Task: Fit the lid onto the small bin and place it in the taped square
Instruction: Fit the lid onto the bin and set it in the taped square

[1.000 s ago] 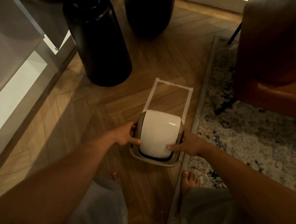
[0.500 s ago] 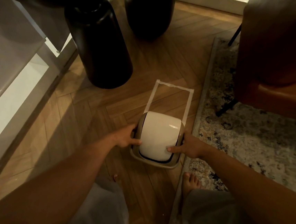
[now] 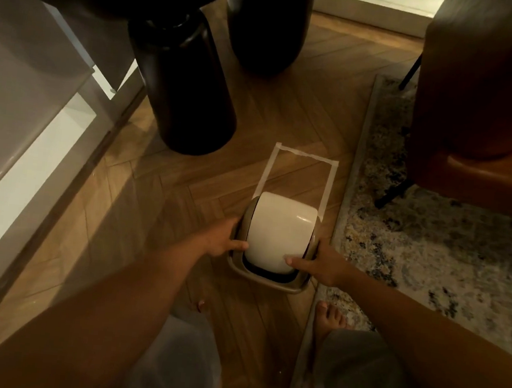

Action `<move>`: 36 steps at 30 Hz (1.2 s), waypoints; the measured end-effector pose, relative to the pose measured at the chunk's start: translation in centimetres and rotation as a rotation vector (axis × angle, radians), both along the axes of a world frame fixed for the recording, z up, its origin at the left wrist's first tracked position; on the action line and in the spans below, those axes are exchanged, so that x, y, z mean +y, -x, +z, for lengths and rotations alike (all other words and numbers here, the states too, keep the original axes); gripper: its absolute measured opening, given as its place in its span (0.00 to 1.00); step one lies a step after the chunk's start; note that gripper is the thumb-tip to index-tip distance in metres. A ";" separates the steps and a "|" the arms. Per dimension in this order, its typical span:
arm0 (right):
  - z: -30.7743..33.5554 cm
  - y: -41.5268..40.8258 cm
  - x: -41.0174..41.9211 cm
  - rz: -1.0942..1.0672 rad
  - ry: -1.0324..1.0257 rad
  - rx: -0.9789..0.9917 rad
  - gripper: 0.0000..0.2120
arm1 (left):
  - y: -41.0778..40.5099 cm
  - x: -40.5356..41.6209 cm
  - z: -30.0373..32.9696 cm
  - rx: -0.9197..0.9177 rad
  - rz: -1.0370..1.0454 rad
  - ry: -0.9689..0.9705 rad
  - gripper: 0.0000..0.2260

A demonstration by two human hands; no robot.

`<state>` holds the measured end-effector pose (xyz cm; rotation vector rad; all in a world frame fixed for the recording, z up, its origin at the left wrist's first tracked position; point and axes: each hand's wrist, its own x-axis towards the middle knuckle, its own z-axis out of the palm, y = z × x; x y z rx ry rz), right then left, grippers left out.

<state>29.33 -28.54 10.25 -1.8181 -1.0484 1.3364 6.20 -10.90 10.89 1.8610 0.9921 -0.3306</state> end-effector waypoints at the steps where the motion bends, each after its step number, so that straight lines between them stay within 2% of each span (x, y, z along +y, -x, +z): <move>1: 0.1 0.0 -0.1 0.007 0.000 0.014 0.31 | 0.0 -0.2 0.2 -0.005 0.012 -0.029 0.37; 6: 0.1 -0.2 -1.1 0.002 0.026 -0.021 0.39 | -1.6 -1.2 2.3 -0.141 0.019 -0.125 0.52; 9: 0.1 0.3 -2.1 -0.013 0.061 -0.088 0.48 | -3.0 -2.2 3.0 -0.171 -0.011 -0.158 0.48; 14: -1.6 2.2 -4.2 -0.002 0.082 -0.158 0.56 | -3.6 -3.3 2.7 -0.058 -0.053 -0.294 0.44; 18: -3.6 3.4 -5.4 -0.025 0.092 -0.353 0.51 | -3.7 -3.2 2.1 -0.050 -0.040 -0.294 0.45; 25: -4.3 3.1 -5.4 0.012 0.147 -0.405 0.49 | -3.8 -2.6 1.6 -0.019 -0.072 -0.278 0.47; 28: -3.5 2.2 -5.1 0.054 0.160 -0.372 0.52 | -3.2 -2.8 1.9 -0.080 -0.062 -0.235 0.49; 31: -1.5 1.5 -4.2 0.101 0.144 -0.399 0.59 | -2.8 -3.4 2.5 -0.171 0.009 -0.128 0.56; 33: 0.2 1.4 -3.2 0.028 0.116 -0.435 0.64 | -2.4 -3.6 2.8 -0.148 0.018 -0.117 0.59; 36: 1.9 2.1 -1.9 -0.056 -0.042 -0.440 0.65 | -1.5 -4.0 2.6 -0.101 0.021 -0.131 0.63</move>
